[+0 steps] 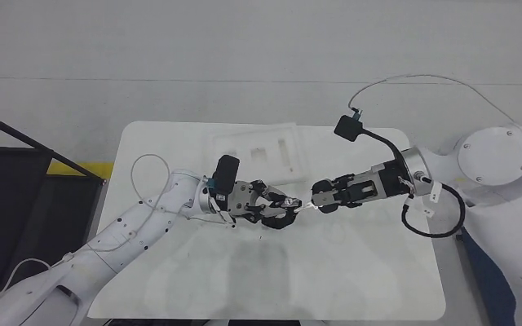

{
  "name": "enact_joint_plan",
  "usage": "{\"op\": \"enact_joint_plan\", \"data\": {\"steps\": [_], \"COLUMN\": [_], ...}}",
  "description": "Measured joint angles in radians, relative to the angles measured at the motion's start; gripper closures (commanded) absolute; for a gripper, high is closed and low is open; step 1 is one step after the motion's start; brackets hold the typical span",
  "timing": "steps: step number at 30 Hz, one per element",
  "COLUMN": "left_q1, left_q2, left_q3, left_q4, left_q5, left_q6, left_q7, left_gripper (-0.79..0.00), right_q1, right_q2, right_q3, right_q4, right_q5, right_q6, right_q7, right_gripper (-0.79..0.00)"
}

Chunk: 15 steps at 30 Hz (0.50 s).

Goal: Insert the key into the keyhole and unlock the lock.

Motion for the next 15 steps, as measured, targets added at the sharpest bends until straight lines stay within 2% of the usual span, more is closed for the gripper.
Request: {"op": "enact_joint_plan", "data": {"steps": [7,15], "left_q1": [0.015,0.021], "left_q2": [0.006,-0.004], "left_q3": [-0.021,-0.043], "left_q4": [-0.007,-0.013], "left_q5": [0.004,-0.046], "left_q6": [0.0,0.0], "left_q7": [-0.046,-0.137], "left_gripper": [0.0,0.0], "right_q1": [0.074,0.116], "right_q2": [0.003,-0.001], "right_q3": [-0.016,-0.064], "right_q4": [-0.057,-0.092], "right_q5": [-0.113,-0.178], "right_q6": [0.019,0.047], "right_q7": [0.031,0.027], "right_gripper": [0.0,0.0]}}
